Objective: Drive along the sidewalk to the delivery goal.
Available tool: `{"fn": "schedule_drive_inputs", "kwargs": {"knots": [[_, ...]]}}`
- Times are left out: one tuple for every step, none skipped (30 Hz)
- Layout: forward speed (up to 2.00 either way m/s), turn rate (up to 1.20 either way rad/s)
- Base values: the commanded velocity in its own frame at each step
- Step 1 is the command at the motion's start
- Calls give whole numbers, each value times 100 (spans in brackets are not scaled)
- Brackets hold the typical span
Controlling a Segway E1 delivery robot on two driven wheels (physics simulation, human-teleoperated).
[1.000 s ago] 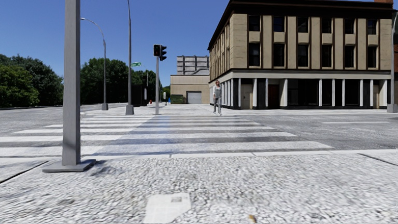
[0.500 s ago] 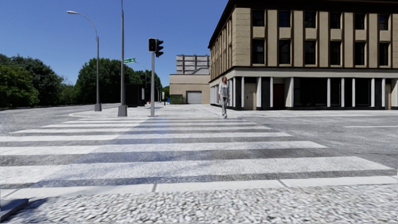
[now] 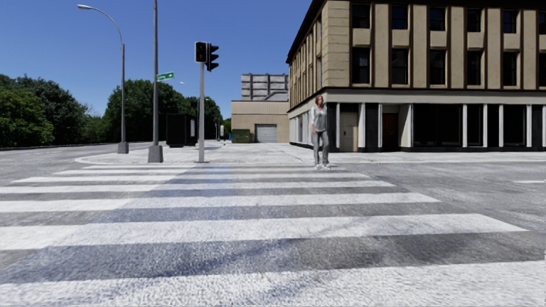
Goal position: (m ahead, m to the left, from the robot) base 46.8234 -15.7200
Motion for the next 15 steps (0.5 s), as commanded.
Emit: {"fn": "schedule_drive_inputs", "kwargs": {"knots": [[200,17],[200,17],[200,19],[200,19],[200,19],[200,19],[200,19],[200,19],[200,19],[200,19],[200,18],[200,13],[200,9],[200,9],[200,6]]}}
